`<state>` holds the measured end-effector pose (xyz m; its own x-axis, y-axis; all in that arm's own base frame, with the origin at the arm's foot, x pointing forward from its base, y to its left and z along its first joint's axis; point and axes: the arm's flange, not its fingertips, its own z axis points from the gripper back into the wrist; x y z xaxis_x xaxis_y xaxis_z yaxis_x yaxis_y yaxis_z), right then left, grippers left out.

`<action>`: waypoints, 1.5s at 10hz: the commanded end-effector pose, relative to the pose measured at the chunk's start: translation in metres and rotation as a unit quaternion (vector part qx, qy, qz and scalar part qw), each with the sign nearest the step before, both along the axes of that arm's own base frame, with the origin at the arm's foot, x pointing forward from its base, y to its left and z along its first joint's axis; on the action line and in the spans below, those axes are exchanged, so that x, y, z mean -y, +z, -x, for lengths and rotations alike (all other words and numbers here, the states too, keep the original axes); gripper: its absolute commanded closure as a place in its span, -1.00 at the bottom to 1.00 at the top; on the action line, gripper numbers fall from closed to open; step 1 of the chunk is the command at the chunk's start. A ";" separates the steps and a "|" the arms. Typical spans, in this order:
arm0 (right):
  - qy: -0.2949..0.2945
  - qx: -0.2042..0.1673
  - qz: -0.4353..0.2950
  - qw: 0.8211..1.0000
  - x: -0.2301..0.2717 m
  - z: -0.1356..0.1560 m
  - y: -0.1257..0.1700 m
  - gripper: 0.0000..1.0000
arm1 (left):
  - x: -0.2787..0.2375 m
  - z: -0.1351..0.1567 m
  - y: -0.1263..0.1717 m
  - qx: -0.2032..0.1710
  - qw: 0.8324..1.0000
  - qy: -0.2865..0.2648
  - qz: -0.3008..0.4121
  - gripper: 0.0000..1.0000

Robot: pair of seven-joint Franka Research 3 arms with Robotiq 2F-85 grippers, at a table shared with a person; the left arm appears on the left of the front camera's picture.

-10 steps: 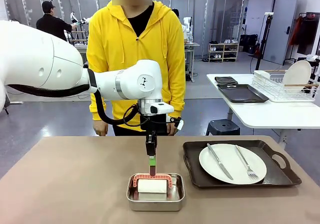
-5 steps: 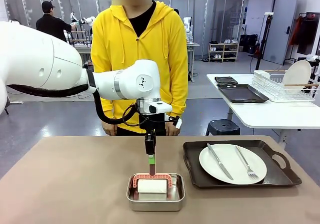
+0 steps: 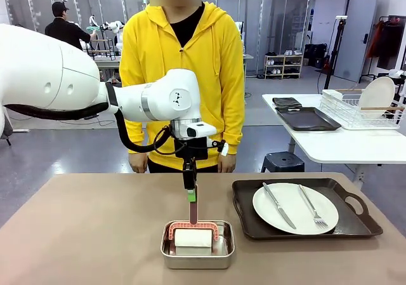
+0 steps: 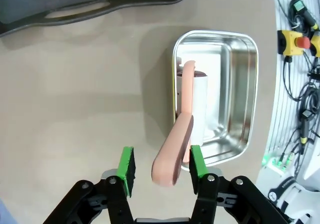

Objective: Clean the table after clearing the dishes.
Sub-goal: Place the Lint Roller back on top of the Airtight Container.

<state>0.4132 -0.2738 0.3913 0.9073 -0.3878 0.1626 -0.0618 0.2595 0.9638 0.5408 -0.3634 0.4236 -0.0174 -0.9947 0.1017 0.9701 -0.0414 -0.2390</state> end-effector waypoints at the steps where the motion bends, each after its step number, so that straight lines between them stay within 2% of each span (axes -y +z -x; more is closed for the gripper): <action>1: 0.002 0.004 -0.001 1.000 0.000 0.002 0.004 -0.99 | -0.009 0.007 0.016 0.000 1.000 0.003 0.008 -0.36; 2: 0.002 0.004 -0.001 1.000 0.000 0.002 0.004 -0.99 | -0.011 0.009 0.021 -0.004 1.000 0.004 0.013 -0.73; 3: 0.002 0.004 -0.001 1.000 0.000 0.002 0.004 -0.99 | -0.012 0.010 0.022 -0.003 1.000 0.006 0.008 -0.57; 4: 0.002 0.004 -0.001 1.000 0.000 0.002 0.004 -0.99 | -0.013 0.011 0.022 -0.003 1.000 0.009 0.004 -0.94; 5: 0.002 0.004 -0.001 1.000 0.000 0.002 0.004 -0.99 | -0.015 0.011 0.021 -0.004 1.000 0.011 0.006 -0.79; 6: 0.002 0.004 -0.001 1.000 0.000 0.002 0.004 -0.99 | -0.016 0.011 0.022 -0.005 1.000 0.013 0.005 -1.00; 7: 0.002 0.004 -0.001 1.000 0.000 0.002 0.004 -0.99 | -0.018 0.012 0.022 -0.002 1.000 0.017 0.007 -1.00; 8: 0.002 0.004 -0.001 1.000 0.000 0.002 0.004 -0.99 | -0.020 0.010 0.020 0.017 1.000 0.023 0.000 -1.00; 9: 0.002 0.004 -0.001 1.000 0.000 0.002 0.004 -0.99 | -0.009 0.002 0.020 0.007 1.000 0.007 0.001 -1.00; 15: 0.002 0.004 -0.001 1.000 0.000 0.002 0.004 -0.99 | -0.009 0.002 0.020 0.007 1.000 0.007 0.001 -1.00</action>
